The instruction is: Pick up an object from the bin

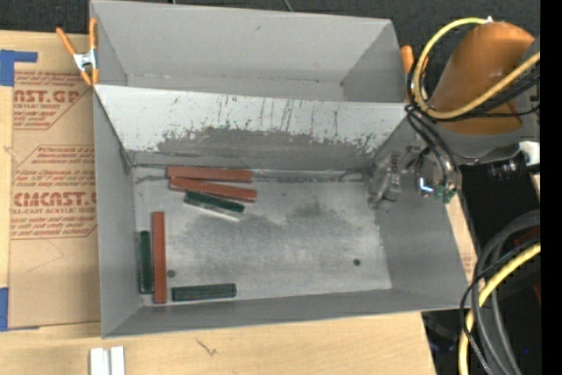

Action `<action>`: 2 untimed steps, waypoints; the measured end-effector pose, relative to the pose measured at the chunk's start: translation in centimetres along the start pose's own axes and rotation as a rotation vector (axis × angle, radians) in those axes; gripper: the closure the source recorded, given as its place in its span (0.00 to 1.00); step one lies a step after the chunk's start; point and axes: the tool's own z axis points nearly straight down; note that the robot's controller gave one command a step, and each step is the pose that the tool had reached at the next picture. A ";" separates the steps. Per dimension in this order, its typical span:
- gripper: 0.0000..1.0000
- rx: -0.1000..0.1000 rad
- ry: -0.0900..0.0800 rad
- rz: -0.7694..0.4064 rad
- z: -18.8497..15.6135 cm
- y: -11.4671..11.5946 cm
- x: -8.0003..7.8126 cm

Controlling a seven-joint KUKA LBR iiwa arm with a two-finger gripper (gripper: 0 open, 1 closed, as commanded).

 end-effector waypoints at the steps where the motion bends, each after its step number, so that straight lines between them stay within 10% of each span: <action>1: 1.00 -0.001 0.006 -0.246 -2.1 5.5 2.4; 2: 1.00 -0.003 0.002 -0.250 0.6 6.5 1.3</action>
Offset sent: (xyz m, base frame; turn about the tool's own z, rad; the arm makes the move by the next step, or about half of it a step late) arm 0.0202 0.0599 -0.0593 0.1148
